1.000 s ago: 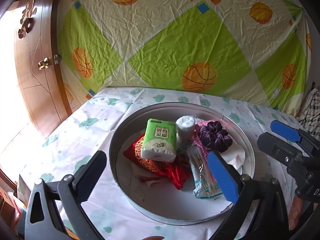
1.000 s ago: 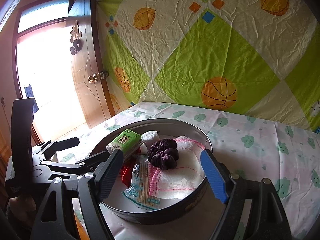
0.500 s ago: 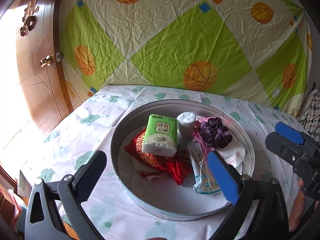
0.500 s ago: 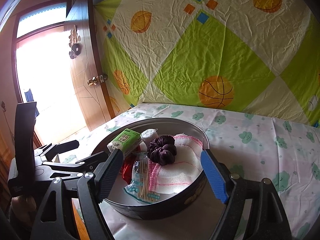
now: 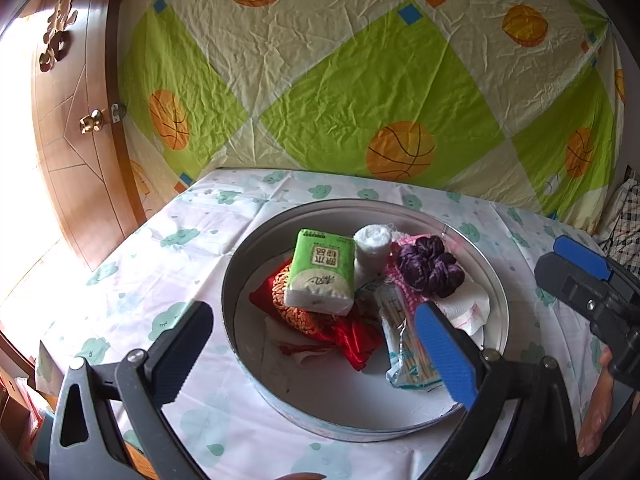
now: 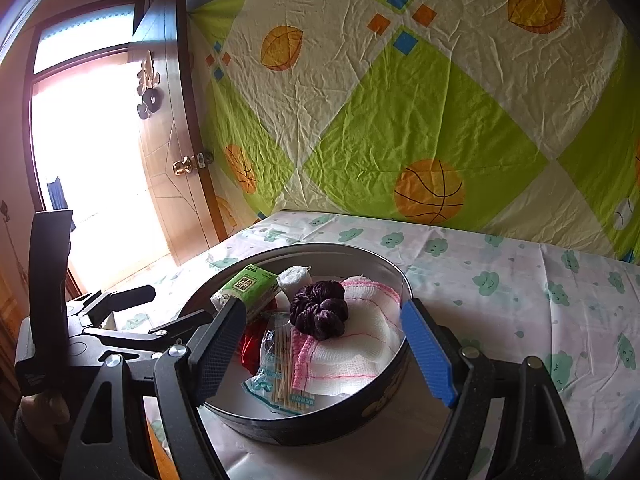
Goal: Organize soft objects
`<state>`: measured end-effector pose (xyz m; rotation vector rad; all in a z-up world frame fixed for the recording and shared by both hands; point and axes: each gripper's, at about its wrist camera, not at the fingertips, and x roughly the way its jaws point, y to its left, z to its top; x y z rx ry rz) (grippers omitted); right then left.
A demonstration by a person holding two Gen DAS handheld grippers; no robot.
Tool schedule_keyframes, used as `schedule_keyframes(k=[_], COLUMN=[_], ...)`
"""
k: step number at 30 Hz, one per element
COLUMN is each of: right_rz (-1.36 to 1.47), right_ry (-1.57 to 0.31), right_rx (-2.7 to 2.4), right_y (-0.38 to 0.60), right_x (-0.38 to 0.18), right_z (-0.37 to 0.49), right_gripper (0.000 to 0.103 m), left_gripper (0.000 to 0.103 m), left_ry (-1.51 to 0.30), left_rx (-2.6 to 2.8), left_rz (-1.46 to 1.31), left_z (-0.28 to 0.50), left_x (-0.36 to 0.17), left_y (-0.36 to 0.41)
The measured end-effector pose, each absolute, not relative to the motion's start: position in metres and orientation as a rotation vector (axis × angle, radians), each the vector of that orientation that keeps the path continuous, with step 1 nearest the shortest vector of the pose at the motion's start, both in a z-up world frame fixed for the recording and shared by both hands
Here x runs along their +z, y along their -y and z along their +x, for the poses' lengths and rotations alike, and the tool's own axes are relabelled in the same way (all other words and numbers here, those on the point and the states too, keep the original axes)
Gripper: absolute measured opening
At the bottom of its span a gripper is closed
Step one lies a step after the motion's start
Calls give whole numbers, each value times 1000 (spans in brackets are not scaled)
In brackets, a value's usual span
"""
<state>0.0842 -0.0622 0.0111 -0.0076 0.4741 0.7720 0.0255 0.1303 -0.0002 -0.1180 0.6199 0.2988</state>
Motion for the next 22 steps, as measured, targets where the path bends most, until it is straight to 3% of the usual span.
schedule_keyframes(k=[22], right_rz=[-15], right_ry=[-491], right_rx=[768], right_y=[56], right_x=[6], right_z=[89], right_gripper=[82], left_gripper=[102], left_ry=[-607], left_rx=[314], left_rz=[-111], left_z=[25], left_x=[0], left_y=[-131])
